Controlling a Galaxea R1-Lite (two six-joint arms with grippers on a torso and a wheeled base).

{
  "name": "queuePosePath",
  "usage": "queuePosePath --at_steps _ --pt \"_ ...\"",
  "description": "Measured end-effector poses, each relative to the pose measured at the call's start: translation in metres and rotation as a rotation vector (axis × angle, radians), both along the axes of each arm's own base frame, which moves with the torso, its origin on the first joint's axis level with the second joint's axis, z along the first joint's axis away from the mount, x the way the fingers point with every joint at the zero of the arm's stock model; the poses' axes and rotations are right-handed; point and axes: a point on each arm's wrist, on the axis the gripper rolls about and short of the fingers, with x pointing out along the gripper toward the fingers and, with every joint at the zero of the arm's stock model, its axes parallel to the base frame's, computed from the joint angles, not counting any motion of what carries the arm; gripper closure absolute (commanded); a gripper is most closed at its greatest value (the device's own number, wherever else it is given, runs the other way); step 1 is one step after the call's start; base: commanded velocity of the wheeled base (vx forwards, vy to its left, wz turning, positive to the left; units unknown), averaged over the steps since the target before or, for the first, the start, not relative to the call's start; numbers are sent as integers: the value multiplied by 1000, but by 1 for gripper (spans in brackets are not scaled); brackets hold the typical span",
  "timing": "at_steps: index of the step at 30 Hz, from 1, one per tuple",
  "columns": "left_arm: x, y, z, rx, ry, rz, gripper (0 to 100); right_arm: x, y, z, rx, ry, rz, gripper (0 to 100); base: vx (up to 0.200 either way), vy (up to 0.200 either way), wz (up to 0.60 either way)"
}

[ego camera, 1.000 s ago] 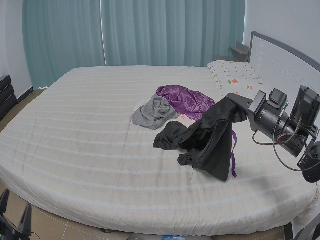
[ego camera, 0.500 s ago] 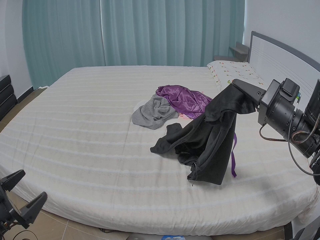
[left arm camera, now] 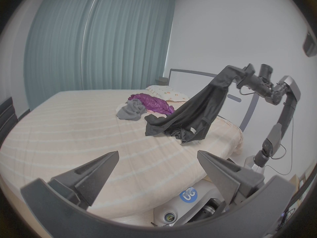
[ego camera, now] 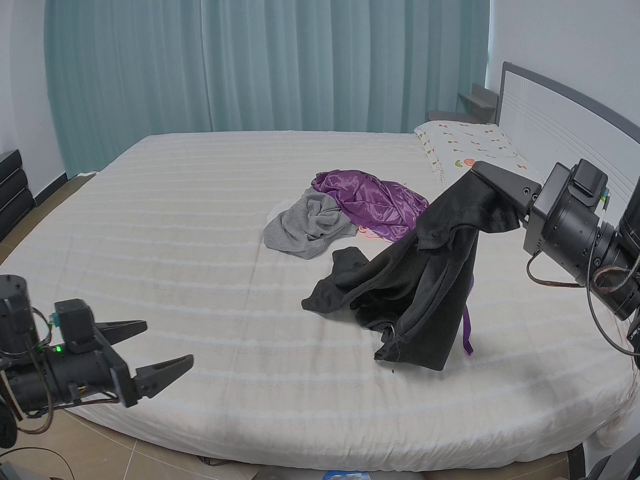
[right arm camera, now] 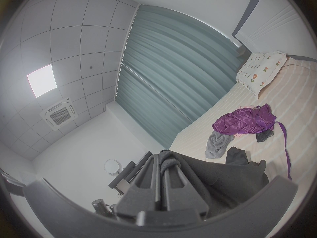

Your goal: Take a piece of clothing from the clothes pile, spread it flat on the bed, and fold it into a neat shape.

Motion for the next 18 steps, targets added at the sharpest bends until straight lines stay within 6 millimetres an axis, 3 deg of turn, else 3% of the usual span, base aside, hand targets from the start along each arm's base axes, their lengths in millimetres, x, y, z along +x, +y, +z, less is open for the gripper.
queuePosePath --at_steps 8,18 --pt "56 -37 -35 -28 107 20 0 1 -1 -4 -6 12 -7 100 0 0 0" --pt "108 -114 -85 -32 125 44 0 1 1 -6 -12 15 -5 100 0 0 0"
